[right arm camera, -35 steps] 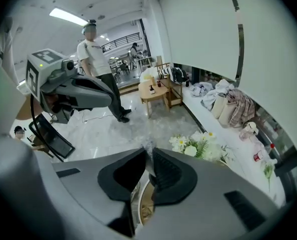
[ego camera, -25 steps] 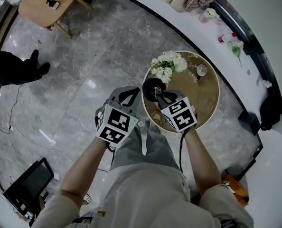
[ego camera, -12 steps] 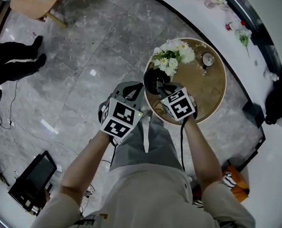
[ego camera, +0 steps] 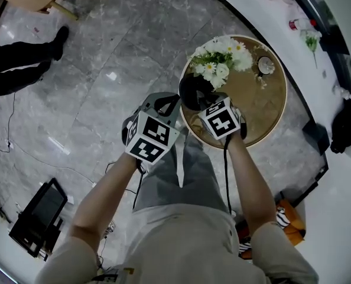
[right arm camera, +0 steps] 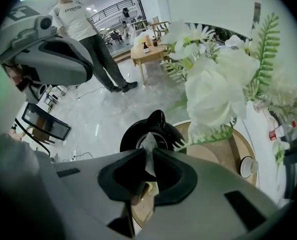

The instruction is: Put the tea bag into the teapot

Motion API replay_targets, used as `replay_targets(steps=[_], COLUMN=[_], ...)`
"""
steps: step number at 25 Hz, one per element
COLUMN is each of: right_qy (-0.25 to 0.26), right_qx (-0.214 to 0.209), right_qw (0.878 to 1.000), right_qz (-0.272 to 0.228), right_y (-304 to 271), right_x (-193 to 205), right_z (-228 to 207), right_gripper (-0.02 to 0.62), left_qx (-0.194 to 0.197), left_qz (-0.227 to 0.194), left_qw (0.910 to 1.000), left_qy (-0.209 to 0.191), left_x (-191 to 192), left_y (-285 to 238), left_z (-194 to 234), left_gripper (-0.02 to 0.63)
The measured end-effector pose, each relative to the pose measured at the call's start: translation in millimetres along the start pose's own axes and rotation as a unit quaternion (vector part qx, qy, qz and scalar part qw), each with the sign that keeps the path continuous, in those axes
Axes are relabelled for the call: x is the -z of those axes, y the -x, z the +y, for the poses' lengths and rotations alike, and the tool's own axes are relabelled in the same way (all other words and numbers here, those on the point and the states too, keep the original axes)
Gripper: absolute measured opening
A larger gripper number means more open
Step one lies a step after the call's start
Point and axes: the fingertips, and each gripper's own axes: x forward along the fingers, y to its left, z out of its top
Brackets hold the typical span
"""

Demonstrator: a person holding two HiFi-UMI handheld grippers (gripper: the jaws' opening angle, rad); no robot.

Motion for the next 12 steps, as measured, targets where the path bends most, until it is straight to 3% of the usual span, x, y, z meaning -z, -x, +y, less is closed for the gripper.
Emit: replay_targets(steps=[12], right_qy=[0.035], right_qx=[0.009], right_qw=[0.999], right_qz=[0.031], right_y=[-21.4], right_x=[-4.5], right_z=[2.2], right_gripper=[0.046], left_qx=[-0.006], left_qz=[0.011], left_qw=[0.9998], left_qy=[0.016], left_x=[22.8], left_y=[-7.7], left_z=[16.6], left_gripper=[0.008])
